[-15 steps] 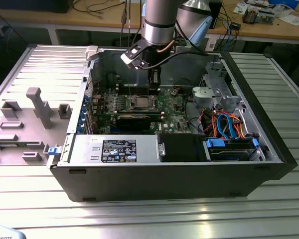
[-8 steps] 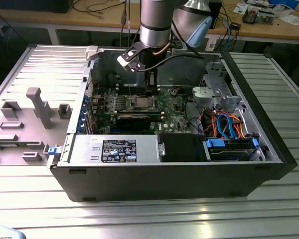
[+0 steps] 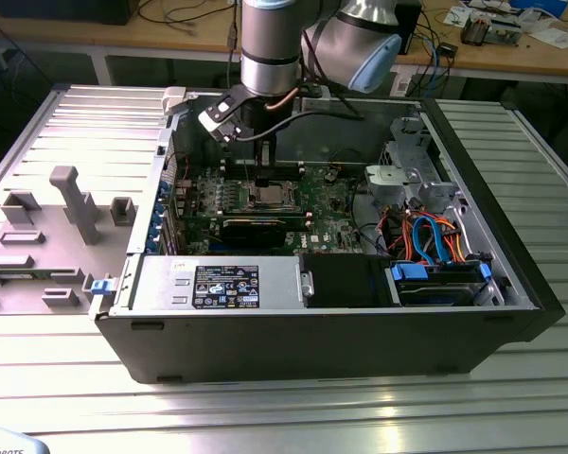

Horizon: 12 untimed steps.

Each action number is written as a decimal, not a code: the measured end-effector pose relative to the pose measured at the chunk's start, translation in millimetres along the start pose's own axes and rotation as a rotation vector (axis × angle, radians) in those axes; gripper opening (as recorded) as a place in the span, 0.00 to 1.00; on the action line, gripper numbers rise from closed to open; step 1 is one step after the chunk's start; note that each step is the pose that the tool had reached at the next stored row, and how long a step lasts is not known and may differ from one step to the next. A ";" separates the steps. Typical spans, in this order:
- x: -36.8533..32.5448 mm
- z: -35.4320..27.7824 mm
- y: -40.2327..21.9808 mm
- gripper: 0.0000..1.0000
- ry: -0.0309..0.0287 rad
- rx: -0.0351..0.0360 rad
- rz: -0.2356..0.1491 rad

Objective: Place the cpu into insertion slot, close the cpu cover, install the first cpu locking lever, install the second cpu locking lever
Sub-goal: 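Close the cpu cover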

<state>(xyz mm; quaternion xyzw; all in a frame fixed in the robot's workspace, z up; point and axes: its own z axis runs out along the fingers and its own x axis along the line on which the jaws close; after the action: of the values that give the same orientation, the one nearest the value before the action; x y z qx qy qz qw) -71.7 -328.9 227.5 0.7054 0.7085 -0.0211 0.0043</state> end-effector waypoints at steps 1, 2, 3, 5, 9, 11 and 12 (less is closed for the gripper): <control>0.1 1.6 -0.4 0.11 -0.0003 0.0001 -0.014; 0.1 2.8 -1.0 0.11 -0.0005 -0.0002 -0.024; 0.0 4.0 -2.8 0.11 -0.0006 -0.0005 -0.035; 0.0 4.9 -4.5 0.11 0.0004 -0.0007 -0.035; 0.3 9.3 -6.3 0.11 0.0008 -0.0008 -0.035; 0.3 11.6 -6.7 0.11 0.0007 -0.0007 -0.036; 0.3 12.5 -6.7 0.11 0.0007 -0.0007 -0.036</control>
<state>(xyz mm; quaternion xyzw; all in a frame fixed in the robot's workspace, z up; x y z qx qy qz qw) -78.8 -329.1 215.2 0.6926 0.7210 -0.0207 0.0039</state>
